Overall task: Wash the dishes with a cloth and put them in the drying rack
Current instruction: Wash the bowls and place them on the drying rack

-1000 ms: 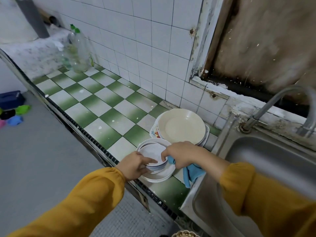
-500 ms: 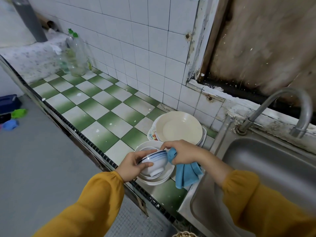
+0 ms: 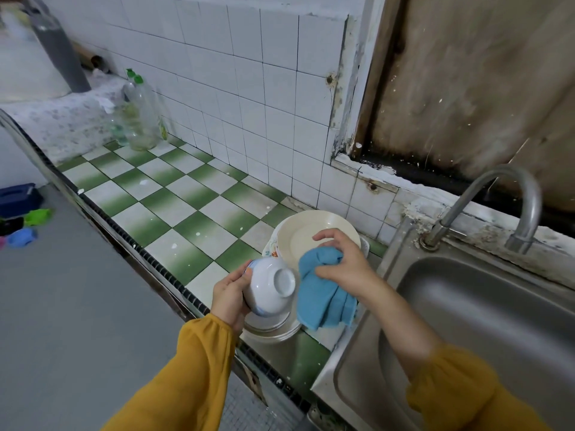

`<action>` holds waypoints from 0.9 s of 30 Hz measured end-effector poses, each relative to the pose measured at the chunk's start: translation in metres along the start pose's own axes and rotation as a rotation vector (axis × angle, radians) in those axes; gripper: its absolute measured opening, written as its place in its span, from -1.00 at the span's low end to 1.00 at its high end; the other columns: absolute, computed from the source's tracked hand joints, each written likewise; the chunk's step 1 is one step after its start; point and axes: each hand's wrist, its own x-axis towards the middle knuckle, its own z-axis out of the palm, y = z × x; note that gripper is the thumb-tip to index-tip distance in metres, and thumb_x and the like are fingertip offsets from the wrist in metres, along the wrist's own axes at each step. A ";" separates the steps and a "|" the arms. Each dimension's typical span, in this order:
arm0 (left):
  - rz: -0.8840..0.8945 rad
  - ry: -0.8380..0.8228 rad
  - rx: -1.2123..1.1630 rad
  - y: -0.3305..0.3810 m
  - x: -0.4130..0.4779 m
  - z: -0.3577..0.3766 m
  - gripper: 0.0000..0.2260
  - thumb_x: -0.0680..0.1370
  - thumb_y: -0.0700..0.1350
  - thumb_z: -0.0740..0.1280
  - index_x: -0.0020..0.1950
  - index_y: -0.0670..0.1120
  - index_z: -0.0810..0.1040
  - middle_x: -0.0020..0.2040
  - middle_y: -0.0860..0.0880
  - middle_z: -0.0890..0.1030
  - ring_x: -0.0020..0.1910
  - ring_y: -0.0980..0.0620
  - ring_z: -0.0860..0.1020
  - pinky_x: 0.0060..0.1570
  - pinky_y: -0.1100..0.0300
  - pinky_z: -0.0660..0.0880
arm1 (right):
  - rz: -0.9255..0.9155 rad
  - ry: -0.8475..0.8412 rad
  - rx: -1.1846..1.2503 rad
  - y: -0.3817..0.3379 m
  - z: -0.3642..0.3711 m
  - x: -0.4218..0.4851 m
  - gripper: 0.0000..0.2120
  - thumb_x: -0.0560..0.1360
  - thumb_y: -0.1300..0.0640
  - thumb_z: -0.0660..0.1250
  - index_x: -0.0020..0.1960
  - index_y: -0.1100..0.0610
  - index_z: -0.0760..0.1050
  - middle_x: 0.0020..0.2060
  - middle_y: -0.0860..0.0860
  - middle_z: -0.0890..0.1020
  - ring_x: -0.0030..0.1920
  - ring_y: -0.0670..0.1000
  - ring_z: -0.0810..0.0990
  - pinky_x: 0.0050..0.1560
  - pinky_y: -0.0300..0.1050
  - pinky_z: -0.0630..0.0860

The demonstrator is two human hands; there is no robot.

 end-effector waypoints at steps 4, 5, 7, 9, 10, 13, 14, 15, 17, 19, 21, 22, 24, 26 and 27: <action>0.038 -0.054 -0.040 0.005 -0.024 0.029 -0.76 0.64 -0.25 0.20 0.26 -0.21 0.54 0.05 -0.15 0.64 0.00 -0.15 0.58 0.05 -0.04 0.55 | -0.249 0.252 0.079 -0.020 -0.008 -0.027 -0.58 0.32 0.49 0.40 -0.09 -0.02 0.53 -0.14 -0.12 0.62 -0.15 -0.19 0.57 -0.11 -0.33 0.50; 0.064 -0.086 -0.025 0.005 -0.033 0.041 -0.74 0.64 -0.26 0.19 0.29 -0.22 0.52 0.10 -0.19 0.64 0.05 -0.17 0.58 0.10 -0.06 0.53 | -0.335 0.317 0.040 -0.025 -0.006 -0.037 -0.57 0.31 0.49 0.40 -0.09 -0.04 0.55 -0.12 -0.12 0.63 -0.11 -0.18 0.59 -0.06 -0.34 0.50; 0.117 -0.166 -0.007 0.005 -0.058 0.069 -0.73 0.62 -0.30 0.19 0.31 -0.24 0.51 0.15 -0.23 0.63 0.09 -0.17 0.59 0.08 -0.01 0.55 | -0.549 0.415 -0.158 -0.026 0.000 -0.055 -0.56 0.28 0.43 0.39 -0.02 -0.05 0.57 -0.02 -0.12 0.64 0.02 -0.09 0.55 0.08 -0.31 0.43; 0.169 -0.254 0.017 0.004 -0.086 0.097 -0.73 0.58 -0.41 0.19 0.22 -0.25 0.56 0.07 -0.24 0.65 0.02 -0.15 0.62 -0.03 0.08 0.59 | -0.683 0.480 -0.467 -0.021 0.001 -0.069 -0.59 0.29 0.21 0.38 0.10 -0.10 0.56 0.10 -0.16 0.60 0.11 -0.01 0.46 0.14 -0.13 0.38; 0.182 -0.309 0.020 0.003 -0.101 0.111 -0.72 0.57 -0.43 0.19 0.17 -0.23 0.59 0.02 -0.22 0.67 -0.01 -0.13 0.62 -0.05 0.09 0.59 | -0.687 0.545 -0.534 -0.014 -0.006 -0.075 -0.60 0.32 0.14 0.36 0.14 -0.10 0.54 0.14 -0.14 0.59 0.15 0.03 0.46 0.15 -0.04 0.38; 0.259 -0.462 0.079 -0.001 -0.142 0.145 -0.72 0.58 -0.35 0.25 0.26 -0.15 0.56 0.12 -0.14 0.67 0.09 -0.07 0.64 0.11 0.08 0.58 | -0.554 0.743 -0.102 -0.012 -0.041 -0.094 -0.74 0.47 0.15 0.35 0.16 0.07 0.54 0.07 -0.01 0.62 0.12 -0.03 0.58 0.13 -0.15 0.49; 0.275 -0.502 0.095 -0.003 -0.152 0.153 -0.71 0.58 -0.34 0.25 0.26 -0.14 0.55 0.13 -0.10 0.67 0.12 -0.04 0.63 0.14 0.09 0.57 | -0.425 0.789 0.119 -0.018 -0.056 -0.102 -0.83 0.51 0.18 0.37 0.10 0.07 0.54 0.00 -0.02 0.63 0.07 -0.11 0.61 0.04 -0.30 0.50; 0.278 -0.541 0.104 -0.006 -0.162 0.162 -0.71 0.58 -0.34 0.24 0.26 -0.14 0.55 0.12 -0.06 0.68 0.12 -0.01 0.63 0.16 0.12 0.56 | -0.293 0.853 0.293 -0.019 -0.072 -0.110 -0.90 0.54 0.20 0.37 0.03 0.05 0.54 -0.08 -0.05 0.63 0.01 -0.13 0.64 -0.08 -0.40 0.49; 0.278 -0.586 0.121 -0.017 -0.178 0.178 -0.70 0.58 -0.36 0.24 0.28 -0.17 0.53 0.09 0.00 0.68 0.09 0.07 0.64 0.14 0.19 0.56 | -0.127 0.927 0.412 -0.012 -0.094 -0.121 -0.91 0.55 0.19 0.35 -0.06 0.00 0.54 -0.17 -0.10 0.62 0.02 0.01 0.65 -0.19 -0.37 0.47; 0.264 -0.605 0.149 -0.032 -0.193 0.198 -0.69 0.59 -0.36 0.23 0.31 -0.18 0.52 0.12 -0.06 0.67 0.12 0.03 0.63 0.14 0.18 0.56 | -0.201 0.871 0.295 -0.006 -0.105 -0.147 -0.88 0.55 0.15 0.34 0.06 -0.01 0.55 -0.03 -0.08 0.65 0.14 0.03 0.62 0.02 -0.25 0.52; 0.252 -0.608 0.146 -0.046 -0.204 0.212 -0.70 0.59 -0.39 0.24 0.28 -0.18 0.55 0.12 -0.12 0.67 0.12 -0.03 0.64 0.07 0.16 0.59 | -0.427 0.744 -0.082 0.009 -0.105 -0.174 -0.70 0.51 0.09 0.34 0.25 -0.01 0.50 0.24 -0.06 0.59 0.39 -0.05 0.43 0.46 -0.14 0.23; 0.255 -0.613 0.143 -0.052 -0.210 0.219 -0.71 0.58 -0.40 0.24 0.25 -0.19 0.56 0.10 -0.12 0.68 0.09 -0.04 0.65 0.02 0.20 0.59 | -0.502 0.702 -0.257 0.018 -0.108 -0.184 -0.65 0.50 0.06 0.31 0.28 0.00 0.48 0.31 -0.06 0.54 0.46 -0.06 0.34 0.54 -0.10 0.03; 0.251 -0.646 0.142 -0.060 -0.223 0.229 -0.72 0.59 -0.39 0.24 0.24 -0.18 0.57 0.09 -0.11 0.68 0.09 -0.05 0.65 -0.02 0.24 0.58 | -0.506 0.759 -0.278 0.021 -0.123 -0.197 -0.68 0.51 0.04 0.30 0.26 -0.02 0.48 0.29 -0.12 0.53 0.43 -0.14 0.36 0.54 -0.14 0.03; 0.253 -0.701 0.146 -0.068 -0.241 0.239 -0.71 0.59 -0.36 0.24 0.27 -0.15 0.55 0.13 -0.08 0.67 0.12 -0.02 0.64 0.01 0.25 0.57 | -0.296 0.955 0.085 0.014 -0.151 -0.206 -0.88 0.56 0.10 0.32 0.09 -0.03 0.52 0.07 -0.10 0.62 0.11 -0.25 0.58 0.21 -0.32 0.44; 0.278 -0.714 0.158 -0.070 -0.247 0.243 -0.70 0.58 -0.36 0.25 0.29 -0.16 0.53 0.15 -0.08 0.66 0.14 0.00 0.63 0.05 0.25 0.56 | -0.158 1.025 0.324 0.014 -0.169 -0.205 -0.94 0.57 0.15 0.32 -0.04 0.00 0.53 -0.07 -0.05 0.63 -0.07 -0.18 0.62 -0.06 -0.34 0.52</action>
